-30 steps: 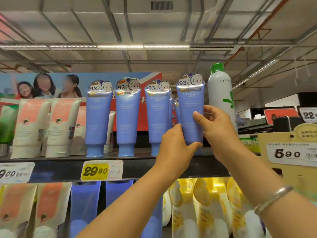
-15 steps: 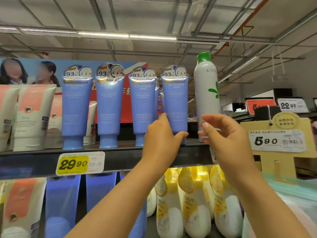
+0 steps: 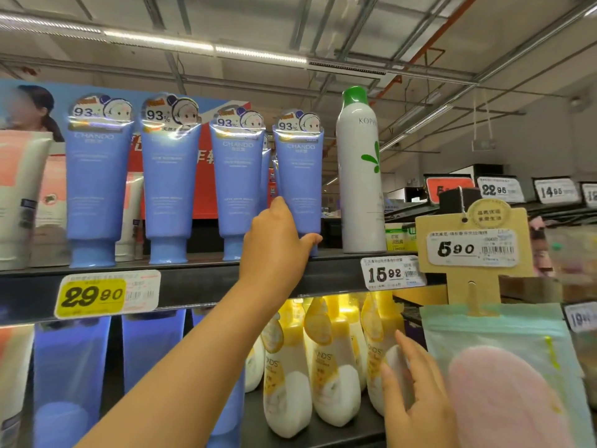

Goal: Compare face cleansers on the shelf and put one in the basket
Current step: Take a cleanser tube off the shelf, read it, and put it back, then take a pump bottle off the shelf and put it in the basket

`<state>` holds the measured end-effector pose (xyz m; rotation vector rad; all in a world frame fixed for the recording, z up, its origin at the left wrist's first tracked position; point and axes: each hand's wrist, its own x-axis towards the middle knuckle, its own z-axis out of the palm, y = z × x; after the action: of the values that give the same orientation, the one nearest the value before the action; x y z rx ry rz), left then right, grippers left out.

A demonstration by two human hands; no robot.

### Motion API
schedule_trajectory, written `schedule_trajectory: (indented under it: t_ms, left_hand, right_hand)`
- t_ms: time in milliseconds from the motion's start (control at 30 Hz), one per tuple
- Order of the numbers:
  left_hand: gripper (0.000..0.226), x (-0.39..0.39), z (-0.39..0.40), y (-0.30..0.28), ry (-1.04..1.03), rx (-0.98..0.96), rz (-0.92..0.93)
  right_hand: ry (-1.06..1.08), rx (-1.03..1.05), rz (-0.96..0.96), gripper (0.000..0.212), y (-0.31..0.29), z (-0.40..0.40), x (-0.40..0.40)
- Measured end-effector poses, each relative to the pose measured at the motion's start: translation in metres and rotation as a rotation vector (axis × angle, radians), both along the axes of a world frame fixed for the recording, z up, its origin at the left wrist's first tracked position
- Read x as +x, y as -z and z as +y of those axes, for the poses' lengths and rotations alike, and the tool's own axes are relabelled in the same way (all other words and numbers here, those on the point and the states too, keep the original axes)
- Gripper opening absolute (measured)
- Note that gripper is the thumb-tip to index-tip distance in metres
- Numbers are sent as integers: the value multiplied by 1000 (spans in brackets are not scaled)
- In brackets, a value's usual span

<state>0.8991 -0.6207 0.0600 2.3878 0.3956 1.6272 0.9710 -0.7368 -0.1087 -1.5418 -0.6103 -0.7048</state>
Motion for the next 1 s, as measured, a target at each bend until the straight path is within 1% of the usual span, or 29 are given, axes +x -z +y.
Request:
schedule_trajectory:
  t_ms: [67, 200, 333, 400, 533, 667, 800, 900, 1000]
  left_hand:
    - [48, -1, 0, 0, -2, -5, -5]
    - [48, -1, 0, -1, -6, -5, 3]
    - [50, -1, 0, -2, -24, -4, 24]
    - [50, -1, 0, -1, -26, -4, 34]
    - [49, -3, -2, -1, -29, -9, 28]
    - [45, -11, -4, 0, 5, -21, -46]
    - [39, -23, -9, 8, 82, -22, -156]
    - [28, -35, -16, 17, 171, -26, -228]
    - [17, -48, -25, 36, 262, -85, -254]
  right_hand:
    - [83, -60, 1, 56, 5, 2, 5]
    - [106, -144, 134, 71, 5, 9, 14]
    - [-3, -219, 289, 85, 1, 11, 25]
    - [-57, -252, 357, 86, -1, 10, 28]
    - [-44, -240, 382, 80, -1, 10, 27]
    - [-44, -94, 383, 75, 1, 6, 22]
    - [-99, 4, 328, 53, 1, -7, 16]
    - [-185, 55, 327, 35, -2, -16, 10]
    - [-257, 96, 337, 18, -4, -25, -1]
